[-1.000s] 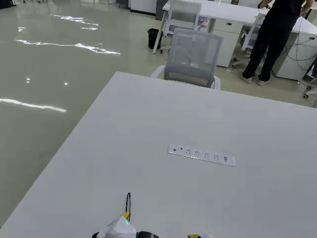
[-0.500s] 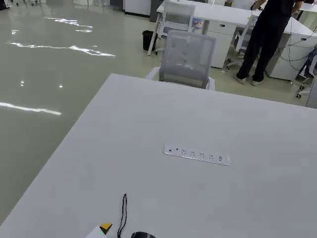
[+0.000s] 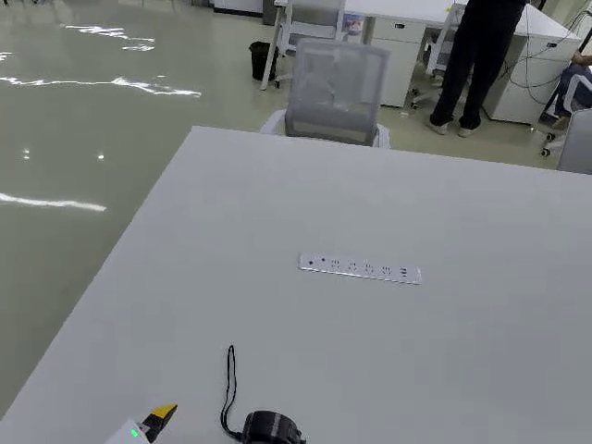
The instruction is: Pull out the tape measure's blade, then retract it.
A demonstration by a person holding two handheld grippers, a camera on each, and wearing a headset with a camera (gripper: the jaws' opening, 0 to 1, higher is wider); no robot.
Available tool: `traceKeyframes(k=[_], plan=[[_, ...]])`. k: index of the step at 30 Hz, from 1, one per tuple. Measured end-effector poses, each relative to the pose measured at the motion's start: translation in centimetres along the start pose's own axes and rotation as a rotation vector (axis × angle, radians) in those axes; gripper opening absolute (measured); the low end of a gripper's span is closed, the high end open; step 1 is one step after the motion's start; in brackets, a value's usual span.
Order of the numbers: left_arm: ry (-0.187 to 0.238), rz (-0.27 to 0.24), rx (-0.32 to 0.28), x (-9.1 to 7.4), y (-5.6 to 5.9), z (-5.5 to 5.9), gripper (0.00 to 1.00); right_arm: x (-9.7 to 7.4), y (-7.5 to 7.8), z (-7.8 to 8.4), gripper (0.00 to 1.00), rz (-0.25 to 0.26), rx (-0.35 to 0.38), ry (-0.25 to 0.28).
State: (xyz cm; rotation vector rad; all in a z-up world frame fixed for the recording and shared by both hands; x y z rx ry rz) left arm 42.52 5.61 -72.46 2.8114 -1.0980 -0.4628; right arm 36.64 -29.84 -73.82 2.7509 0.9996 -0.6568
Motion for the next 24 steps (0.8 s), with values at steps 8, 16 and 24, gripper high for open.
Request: traceKeyframes(k=[8, 16, 24], plan=[[0.01, 0.002, 0.012, -2.6, -0.9, -0.3, 0.99, -3.0, 1.3, -0.4, 1.0, 0.074, -0.004, 0.026], [-0.024, 0.003, 0.004, -4.0, -0.7, 0.2, 0.99, -6.2, 2.0, 1.5, 1.0, 0.104, 0.022, -0.002], [-0.019, -0.022, -0.01, -5.4, -1.5, 0.6, 0.99, -7.1, 1.5, 1.7, 1.0, 0.111, 0.037, 0.0]])
Point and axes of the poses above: the centre of the closed fingertips' face, and the gripper's own axes: x roughly forward along the fingers, y roughly to its right, z roughly out of its underside, the point moved 4 cm from there along -x, roughly backward along the fingers, and after that the axes turned 12 degrees about y, right-handed, at the moved point
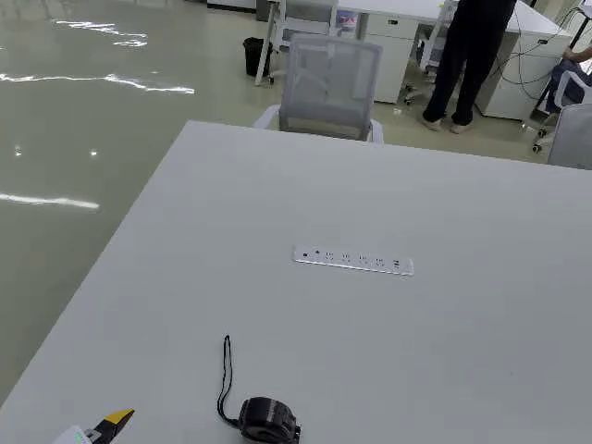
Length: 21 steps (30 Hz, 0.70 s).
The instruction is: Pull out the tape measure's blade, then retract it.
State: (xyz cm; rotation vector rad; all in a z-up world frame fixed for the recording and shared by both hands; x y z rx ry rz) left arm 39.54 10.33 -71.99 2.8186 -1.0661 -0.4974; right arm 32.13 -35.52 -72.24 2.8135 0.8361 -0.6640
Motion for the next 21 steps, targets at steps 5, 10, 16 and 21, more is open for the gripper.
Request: traceKeyframes(k=[5, 10, 16, 21], plan=[[0.003, 0.0, 0.005, -0.45, 0.16, -0.19, 0.99, 0.14, -0.01, -0.15, 1.0, 0.006, 0.012, 0.004], [0.004, 0.0, 0.013, -0.68, 0.53, -0.36, 0.99, 0.23, -0.36, 0.25, 1.0, 0.008, 0.033, 0.006], [0.008, -0.002, 0.002, -0.7, 0.34, -0.15, 0.99, 0.26, -0.44, 0.33, 1.0, 0.011, 0.044, 0.009], [0.003, 0.005, 0.0, -0.61, 0.42, -0.11, 0.99, 0.11, -0.22, 0.48, 1.0, 0.018, 0.046, 0.004]])
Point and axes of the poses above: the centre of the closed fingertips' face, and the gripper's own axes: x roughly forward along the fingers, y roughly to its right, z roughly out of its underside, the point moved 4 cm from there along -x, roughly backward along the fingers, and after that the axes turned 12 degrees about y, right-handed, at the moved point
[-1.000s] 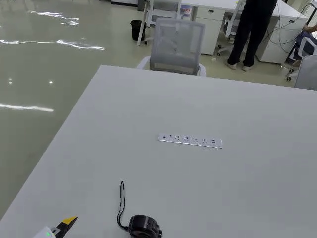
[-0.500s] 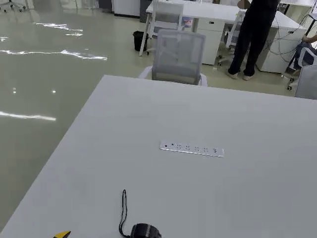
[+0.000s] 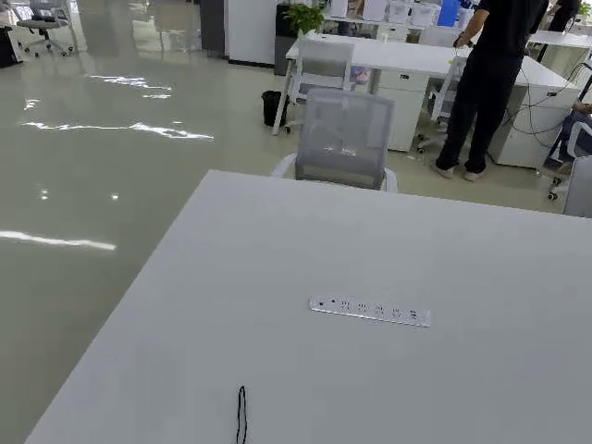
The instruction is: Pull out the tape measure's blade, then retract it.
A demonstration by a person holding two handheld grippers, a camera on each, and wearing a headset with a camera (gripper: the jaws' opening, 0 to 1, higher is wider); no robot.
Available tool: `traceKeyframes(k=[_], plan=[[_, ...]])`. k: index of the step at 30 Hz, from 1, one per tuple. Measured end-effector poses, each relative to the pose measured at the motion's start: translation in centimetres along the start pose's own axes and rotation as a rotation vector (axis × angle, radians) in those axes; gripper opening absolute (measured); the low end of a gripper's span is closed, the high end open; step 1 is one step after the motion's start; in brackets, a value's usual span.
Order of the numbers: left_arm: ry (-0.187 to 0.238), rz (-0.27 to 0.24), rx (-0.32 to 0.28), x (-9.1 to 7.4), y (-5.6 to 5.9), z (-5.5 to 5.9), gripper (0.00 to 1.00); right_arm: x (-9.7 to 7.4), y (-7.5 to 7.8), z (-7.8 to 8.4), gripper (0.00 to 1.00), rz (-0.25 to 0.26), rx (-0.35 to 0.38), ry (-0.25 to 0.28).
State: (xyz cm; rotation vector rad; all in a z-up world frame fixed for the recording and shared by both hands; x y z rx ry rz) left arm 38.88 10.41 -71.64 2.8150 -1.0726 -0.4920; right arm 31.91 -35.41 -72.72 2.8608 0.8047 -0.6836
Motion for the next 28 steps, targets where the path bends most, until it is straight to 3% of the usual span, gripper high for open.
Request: traceKeyframes(k=[4, 6, 19, 28], plan=[[0.005, -0.004, -0.004, 0.0, -0.1, -0.1, 0.99, 0.0, 0.3, 0.4, 1.0, 0.005, 0.001, -0.008], [-0.001, -0.002, -0.003, 0.0, -0.2, 0.0, 0.99, 0.2, 0.4, 0.9, 1.0, 0.004, -0.022, -0.037], [0.012, -0.008, -0.006, 0.7, -0.3, -0.6, 0.99, 0.1, 0.6, 0.7, 1.0, 0.003, -0.002, -0.02], [0.01, -0.006, -0.008, 0.6, 0.2, -0.2, 0.99, -0.3, 0.4, 1.0, 1.0, -0.004, -0.006, -0.009]])
Point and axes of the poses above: the centre of the closed fingertips' face, and the gripper's own axes: x roughly forward along the fingers, y roughly to its right, z roughly out of its underside, the point moved 4 cm from there along -x, roughly backward along the fingers, and after that the axes turned 12 degrees about y, right-handed, at the moved point
